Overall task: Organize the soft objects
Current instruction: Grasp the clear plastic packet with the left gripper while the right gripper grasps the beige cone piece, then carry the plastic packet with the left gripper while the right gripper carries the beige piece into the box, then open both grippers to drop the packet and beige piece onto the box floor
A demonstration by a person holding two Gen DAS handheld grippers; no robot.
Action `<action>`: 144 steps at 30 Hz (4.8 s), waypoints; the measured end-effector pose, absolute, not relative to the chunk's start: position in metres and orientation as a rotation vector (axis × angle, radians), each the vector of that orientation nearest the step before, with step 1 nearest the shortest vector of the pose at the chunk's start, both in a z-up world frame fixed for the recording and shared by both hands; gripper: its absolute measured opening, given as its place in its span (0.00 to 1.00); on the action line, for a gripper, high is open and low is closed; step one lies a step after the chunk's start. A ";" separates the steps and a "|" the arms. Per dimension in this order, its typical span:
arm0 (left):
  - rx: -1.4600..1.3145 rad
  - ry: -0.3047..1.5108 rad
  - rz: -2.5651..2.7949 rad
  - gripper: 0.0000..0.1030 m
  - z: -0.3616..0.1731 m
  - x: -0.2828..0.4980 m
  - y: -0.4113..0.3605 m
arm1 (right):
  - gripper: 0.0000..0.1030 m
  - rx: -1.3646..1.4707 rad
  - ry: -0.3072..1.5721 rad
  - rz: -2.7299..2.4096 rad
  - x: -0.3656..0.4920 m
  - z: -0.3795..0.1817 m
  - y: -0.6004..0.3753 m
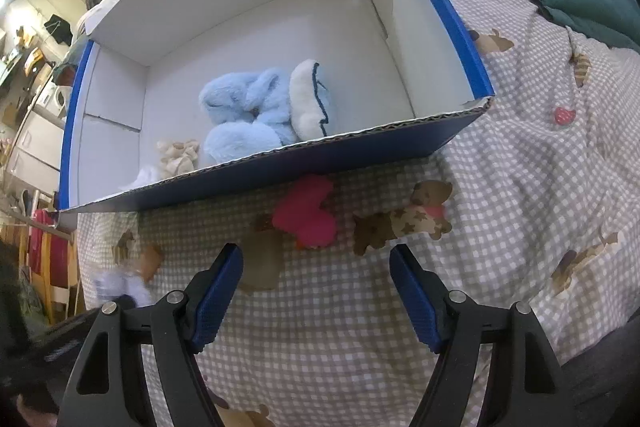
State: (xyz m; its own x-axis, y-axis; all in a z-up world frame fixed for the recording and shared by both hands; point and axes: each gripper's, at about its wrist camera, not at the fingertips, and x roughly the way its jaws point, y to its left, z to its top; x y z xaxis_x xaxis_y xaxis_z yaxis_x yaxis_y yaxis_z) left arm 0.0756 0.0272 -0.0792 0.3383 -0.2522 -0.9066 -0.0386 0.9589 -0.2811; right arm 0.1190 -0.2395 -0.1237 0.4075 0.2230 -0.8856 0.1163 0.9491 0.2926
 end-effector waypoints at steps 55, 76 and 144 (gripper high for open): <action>-0.071 1.015 -0.044 0.07 -0.030 0.061 0.011 | 0.12 0.151 1.030 0.445 0.091 -0.063 -0.168; -0.046 0.932 -0.052 0.07 0.011 0.106 0.013 | 0.12 0.213 0.847 0.384 0.133 -0.021 -0.217; -0.018 1.039 0.015 0.60 -0.059 0.180 -0.002 | 0.76 0.308 0.925 0.219 0.188 -0.078 -0.226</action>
